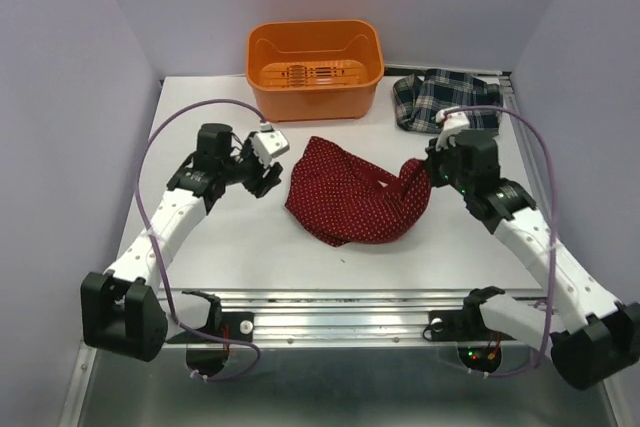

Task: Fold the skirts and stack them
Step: Move the skirt to the center of the board

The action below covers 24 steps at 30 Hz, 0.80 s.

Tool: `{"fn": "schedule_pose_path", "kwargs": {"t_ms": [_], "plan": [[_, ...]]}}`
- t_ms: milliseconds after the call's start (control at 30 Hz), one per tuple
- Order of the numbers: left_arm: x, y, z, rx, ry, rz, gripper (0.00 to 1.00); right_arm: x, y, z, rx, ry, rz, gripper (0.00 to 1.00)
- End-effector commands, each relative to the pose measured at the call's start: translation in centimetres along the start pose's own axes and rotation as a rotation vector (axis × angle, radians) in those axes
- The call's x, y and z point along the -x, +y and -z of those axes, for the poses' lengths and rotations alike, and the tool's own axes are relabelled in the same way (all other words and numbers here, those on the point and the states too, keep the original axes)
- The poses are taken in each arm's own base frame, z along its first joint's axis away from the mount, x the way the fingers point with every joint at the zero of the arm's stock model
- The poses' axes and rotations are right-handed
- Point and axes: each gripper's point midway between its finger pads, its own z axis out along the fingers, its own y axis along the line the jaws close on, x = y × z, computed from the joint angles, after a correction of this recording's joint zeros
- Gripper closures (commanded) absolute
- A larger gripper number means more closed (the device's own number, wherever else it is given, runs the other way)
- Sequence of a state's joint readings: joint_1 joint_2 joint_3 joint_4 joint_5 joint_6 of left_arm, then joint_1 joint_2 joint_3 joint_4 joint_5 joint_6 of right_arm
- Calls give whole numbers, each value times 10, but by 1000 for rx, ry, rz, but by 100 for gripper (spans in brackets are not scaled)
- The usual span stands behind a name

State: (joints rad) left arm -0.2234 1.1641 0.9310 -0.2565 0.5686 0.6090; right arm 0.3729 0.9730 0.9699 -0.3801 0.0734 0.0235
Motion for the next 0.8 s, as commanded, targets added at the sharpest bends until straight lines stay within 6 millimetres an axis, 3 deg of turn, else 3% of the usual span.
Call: {"fn": "schedule_pose_path", "kwargs": {"t_ms": [0,133,200,333,433,633,767], "plan": [[-11,-45,-24,-168,38,-157,34,-24,-21,-24,-106,63,57,99],[-31,-67,-51,-258,110,-200,32,-21,-22,-46,-100,87,45,99],[-39,-77,-61,-295,144,-224,23,-14,-18,-50,-85,81,39,99],[-56,-64,-93,-234,192,-240,18,6,-5,-41,4,26,39,99],[-59,-44,-117,-142,228,-143,20,18,-1,-25,33,-5,49,99],[-5,-16,-130,-108,78,-17,19,18,5,-2,76,-9,67,99],[23,16,-144,15,4,71,19,11,10,1,102,16,51,99]]}}
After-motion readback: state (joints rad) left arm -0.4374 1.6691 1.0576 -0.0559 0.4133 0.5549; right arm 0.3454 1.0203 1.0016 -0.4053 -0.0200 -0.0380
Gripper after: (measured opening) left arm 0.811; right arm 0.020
